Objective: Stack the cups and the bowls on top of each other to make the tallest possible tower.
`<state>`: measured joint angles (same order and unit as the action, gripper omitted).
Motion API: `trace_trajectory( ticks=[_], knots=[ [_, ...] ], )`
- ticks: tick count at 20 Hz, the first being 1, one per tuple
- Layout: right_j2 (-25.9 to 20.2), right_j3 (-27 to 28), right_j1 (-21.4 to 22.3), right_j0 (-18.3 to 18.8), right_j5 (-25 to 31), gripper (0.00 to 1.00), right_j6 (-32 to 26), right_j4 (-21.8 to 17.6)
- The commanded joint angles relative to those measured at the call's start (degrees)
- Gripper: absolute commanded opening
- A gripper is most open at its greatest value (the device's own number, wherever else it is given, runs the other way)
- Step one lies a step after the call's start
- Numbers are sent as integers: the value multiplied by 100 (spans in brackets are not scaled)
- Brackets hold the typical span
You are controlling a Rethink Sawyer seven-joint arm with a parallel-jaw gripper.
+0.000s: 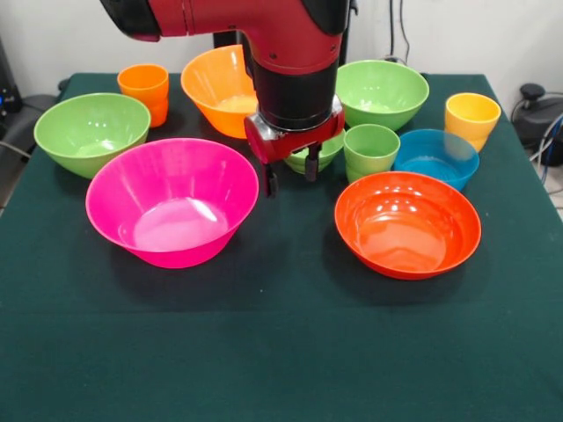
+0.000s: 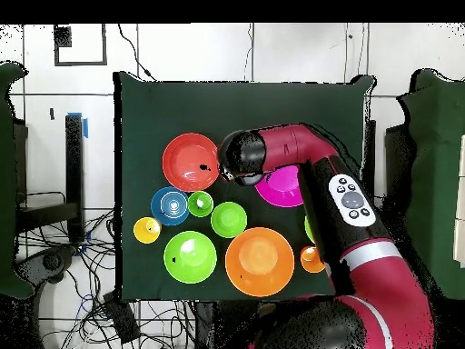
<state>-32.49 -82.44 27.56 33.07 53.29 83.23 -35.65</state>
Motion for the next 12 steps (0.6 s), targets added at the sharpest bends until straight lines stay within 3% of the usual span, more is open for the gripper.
trace_trajectory(
  ticks=[1, 12],
  knots=[
    [-124, 204, -125, 70, 213, 100, -1790, -596],
    [-120, 120, -40, 117, 327, 100, -1785, -556]
  ],
)
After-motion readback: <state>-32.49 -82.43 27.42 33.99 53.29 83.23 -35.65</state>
